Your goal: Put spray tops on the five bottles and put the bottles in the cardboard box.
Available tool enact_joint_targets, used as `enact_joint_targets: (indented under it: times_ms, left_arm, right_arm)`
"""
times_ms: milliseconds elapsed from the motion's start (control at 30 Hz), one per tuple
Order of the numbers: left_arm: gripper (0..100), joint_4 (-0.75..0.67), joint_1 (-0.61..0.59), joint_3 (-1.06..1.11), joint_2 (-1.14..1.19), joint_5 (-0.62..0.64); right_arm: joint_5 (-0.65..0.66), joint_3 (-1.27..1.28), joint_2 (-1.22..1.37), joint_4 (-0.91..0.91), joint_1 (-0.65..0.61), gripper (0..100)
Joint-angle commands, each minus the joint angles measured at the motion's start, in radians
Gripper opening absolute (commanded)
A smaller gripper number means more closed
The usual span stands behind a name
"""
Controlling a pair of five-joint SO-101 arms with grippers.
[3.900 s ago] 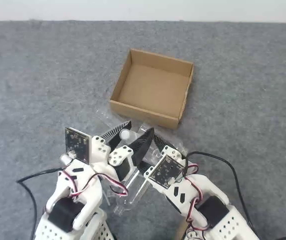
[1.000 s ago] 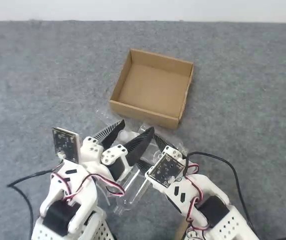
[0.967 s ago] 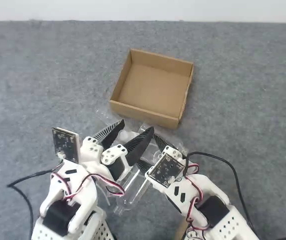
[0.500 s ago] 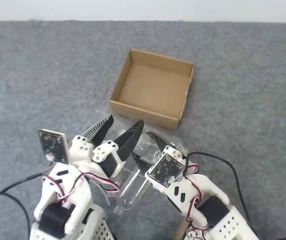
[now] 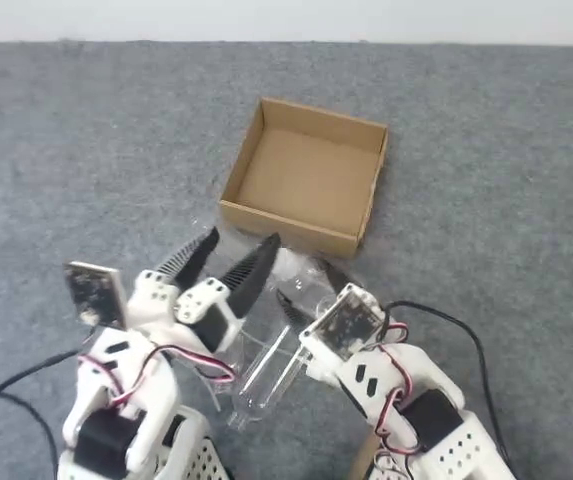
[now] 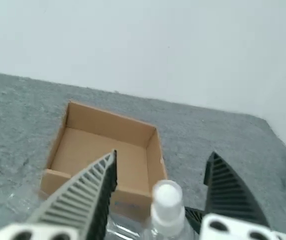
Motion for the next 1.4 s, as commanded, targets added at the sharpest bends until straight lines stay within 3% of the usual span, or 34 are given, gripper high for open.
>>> enact_joint_targets:
  times_ms: [0, 300, 633, 867, 1133, 1367]
  left_arm:
    - [26, -0.005, -0.110, -0.104, -0.018, -0.026]
    - [26, 0.005, -0.319, -0.059, -0.018, -0.052]
    - [22, 0.003, -0.463, 0.077, -0.018, -0.052]
    - [1, 0.003, -0.493, 0.142, -0.018, -0.057]
    - [1, 0.002, -0.493, 0.205, -0.018, -0.055]
    - [1, -0.002, -0.493, 0.213, -0.018, -0.058]
  right_arm:
    - [-0.061, 0.026, -0.018, -0.030, 0.056, 0.6]
    - [-0.068, 0.026, -0.018, -0.048, 0.097, 0.6]
    - [-0.068, 0.026, -0.018, -0.048, 0.099, 0.6]
    - [-0.100, 0.021, -0.018, -0.048, 0.099, 0.6]
    - [-0.115, 0.003, -0.018, -0.050, 0.099, 0.6]
    - [-0.109, -0.184, -0.016, -0.050, 0.091, 0.6]
